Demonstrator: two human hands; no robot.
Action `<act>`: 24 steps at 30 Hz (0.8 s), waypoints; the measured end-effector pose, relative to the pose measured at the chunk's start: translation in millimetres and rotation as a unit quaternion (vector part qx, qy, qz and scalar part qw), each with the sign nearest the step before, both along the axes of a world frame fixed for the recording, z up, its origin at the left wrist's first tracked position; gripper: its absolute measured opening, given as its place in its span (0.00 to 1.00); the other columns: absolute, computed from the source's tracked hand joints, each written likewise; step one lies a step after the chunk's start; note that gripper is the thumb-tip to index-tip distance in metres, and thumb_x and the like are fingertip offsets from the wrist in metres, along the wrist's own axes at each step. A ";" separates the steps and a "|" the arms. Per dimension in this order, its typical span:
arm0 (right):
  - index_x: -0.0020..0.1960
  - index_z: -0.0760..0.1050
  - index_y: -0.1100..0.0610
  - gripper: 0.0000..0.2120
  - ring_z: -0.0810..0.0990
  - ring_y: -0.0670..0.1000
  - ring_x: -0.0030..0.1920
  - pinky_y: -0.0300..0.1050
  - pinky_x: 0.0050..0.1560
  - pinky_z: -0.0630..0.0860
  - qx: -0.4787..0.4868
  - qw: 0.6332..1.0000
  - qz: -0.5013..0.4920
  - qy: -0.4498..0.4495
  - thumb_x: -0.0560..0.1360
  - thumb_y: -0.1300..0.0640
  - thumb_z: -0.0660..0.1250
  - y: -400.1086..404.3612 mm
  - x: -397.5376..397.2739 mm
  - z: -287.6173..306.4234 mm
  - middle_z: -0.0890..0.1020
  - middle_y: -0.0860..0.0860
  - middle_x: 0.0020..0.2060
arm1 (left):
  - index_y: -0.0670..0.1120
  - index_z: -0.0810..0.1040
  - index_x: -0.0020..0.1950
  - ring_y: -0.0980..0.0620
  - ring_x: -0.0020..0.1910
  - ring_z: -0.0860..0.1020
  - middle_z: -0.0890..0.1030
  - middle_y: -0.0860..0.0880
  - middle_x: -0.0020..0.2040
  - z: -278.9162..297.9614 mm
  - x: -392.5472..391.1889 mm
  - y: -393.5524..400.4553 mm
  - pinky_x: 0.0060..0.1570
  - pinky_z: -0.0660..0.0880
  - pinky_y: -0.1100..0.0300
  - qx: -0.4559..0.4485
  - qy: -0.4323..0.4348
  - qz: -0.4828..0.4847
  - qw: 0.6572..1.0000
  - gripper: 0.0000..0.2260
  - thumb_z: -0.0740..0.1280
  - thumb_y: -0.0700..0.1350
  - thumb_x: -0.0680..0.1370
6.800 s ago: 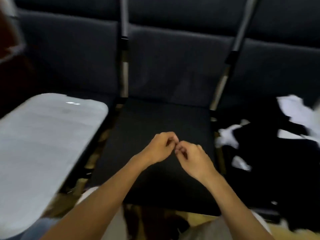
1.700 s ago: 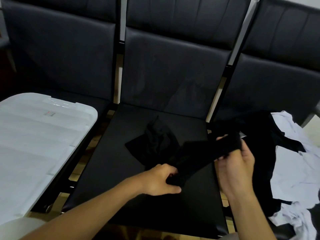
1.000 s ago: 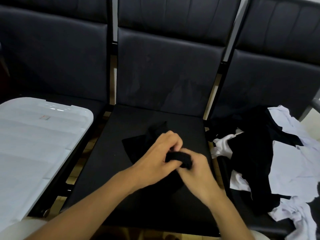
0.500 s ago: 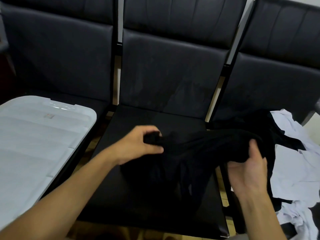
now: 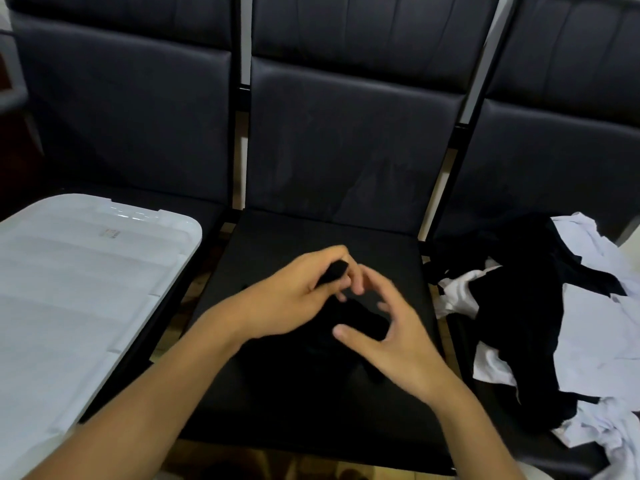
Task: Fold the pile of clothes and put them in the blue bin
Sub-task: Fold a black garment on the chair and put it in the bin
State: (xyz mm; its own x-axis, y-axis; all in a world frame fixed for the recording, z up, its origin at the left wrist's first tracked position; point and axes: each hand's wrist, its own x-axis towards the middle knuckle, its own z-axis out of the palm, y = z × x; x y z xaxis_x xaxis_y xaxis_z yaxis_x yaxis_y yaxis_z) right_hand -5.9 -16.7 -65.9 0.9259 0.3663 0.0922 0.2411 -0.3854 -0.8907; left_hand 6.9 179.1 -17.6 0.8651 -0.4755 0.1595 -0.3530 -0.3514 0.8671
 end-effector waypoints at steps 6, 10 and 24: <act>0.44 0.82 0.48 0.04 0.83 0.43 0.42 0.45 0.44 0.79 -0.058 0.997 0.027 0.047 0.77 0.54 0.71 2.4 9.7 1.9 0.85 0.49 0.40 | 0.44 0.74 0.55 0.52 0.64 0.78 0.82 0.48 0.57 22.9 -8.6 25.7 0.64 0.75 0.57 -0.086 0.043 -0.016 0.995 0.11 0.61 0.29 0.80; 0.43 0.78 0.46 0.07 0.80 0.46 0.34 0.53 0.37 0.80 -0.271 0.961 -0.041 -0.026 0.74 0.44 0.69 -21.2 17.2 -9.5 0.81 0.46 0.32 | 0.52 0.68 0.50 0.59 0.46 0.80 0.80 0.48 0.46 10.0 5.8 62.4 0.46 0.79 0.62 0.122 -0.029 0.101 0.987 0.15 0.60 0.30 0.81; 0.46 0.78 0.51 0.15 0.80 0.46 0.46 0.39 0.49 0.75 0.090 0.989 0.037 0.112 0.66 0.44 0.77 -23.5 3.5 24.4 0.81 0.47 0.43 | 0.44 0.84 0.49 0.62 0.49 0.81 0.85 0.54 0.45 14.6 -2.0 23.0 0.52 0.73 0.72 -0.052 -0.086 0.134 0.986 0.04 0.70 0.38 0.78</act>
State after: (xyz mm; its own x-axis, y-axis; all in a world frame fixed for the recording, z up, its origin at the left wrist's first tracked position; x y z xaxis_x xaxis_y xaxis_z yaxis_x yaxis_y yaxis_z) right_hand -2.4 -40.2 -41.5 0.9021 0.4294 -0.0429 0.0508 -0.2045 -0.9776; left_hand 4.9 202.1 -3.0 0.9133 -0.2071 0.3507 -0.4046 -0.3633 0.8392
